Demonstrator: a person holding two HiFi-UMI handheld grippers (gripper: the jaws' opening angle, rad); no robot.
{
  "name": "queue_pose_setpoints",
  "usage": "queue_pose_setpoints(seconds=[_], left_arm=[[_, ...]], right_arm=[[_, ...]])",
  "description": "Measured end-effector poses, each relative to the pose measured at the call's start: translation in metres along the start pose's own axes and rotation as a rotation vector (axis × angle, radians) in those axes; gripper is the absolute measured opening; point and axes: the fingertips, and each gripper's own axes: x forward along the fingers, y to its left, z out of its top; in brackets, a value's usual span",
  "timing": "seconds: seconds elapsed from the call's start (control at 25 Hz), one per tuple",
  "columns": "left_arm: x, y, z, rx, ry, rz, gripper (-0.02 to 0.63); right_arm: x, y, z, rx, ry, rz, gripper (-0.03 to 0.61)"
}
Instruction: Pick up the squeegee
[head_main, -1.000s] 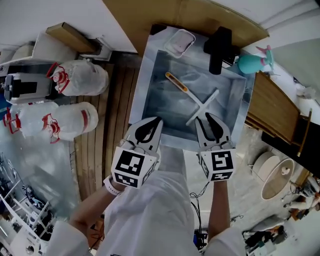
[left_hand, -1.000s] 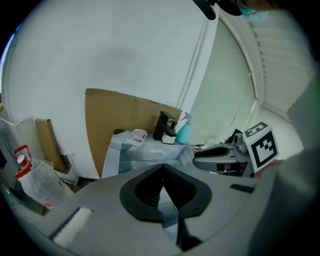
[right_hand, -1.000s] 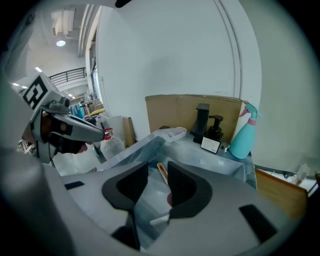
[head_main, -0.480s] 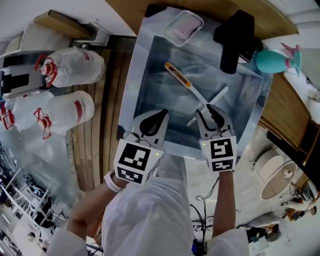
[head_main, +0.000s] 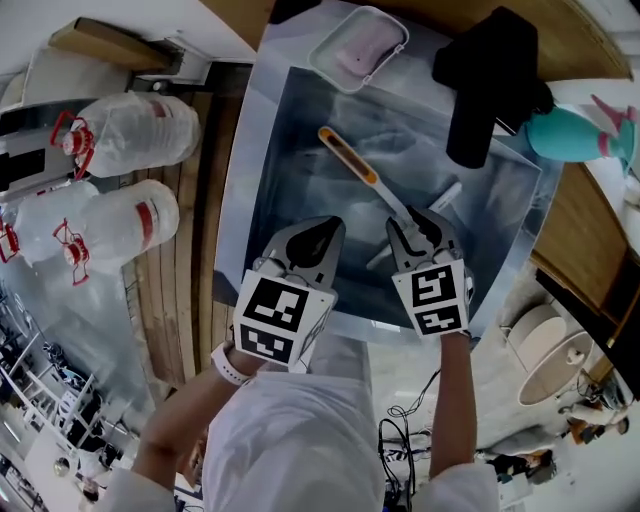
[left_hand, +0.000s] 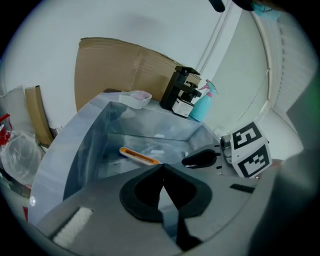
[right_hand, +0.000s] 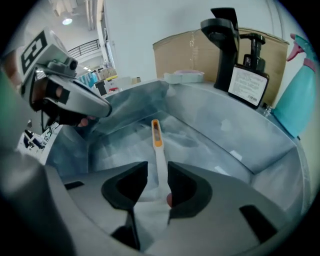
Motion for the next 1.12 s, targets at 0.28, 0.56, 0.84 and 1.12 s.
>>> queue_pose_setpoints(seconds=[0.28, 0.56, 0.84, 1.12], left_arm=[[0.016, 0.004, -0.003, -0.023, 0.009, 0.011, 0.005], [0.017, 0.000, -0.004, -0.023, 0.012, 0.014, 0.005], [0.013, -0.004, -0.005, -0.012, 0.014, 0.015, 0.005], [0.002, -0.009, 0.001, 0.004, 0.000, 0.008, 0.005]], right_arm=[[0.024, -0.010, -0.013, -0.052, 0.051, 0.012, 0.094], [0.030, -0.010, -0.026, -0.128, 0.136, 0.017, 0.064], [0.031, -0.010, -0.027, -0.139, 0.151, 0.022, 0.063], [0.019, -0.013, -0.016, -0.099, 0.106, -0.015, 0.062]])
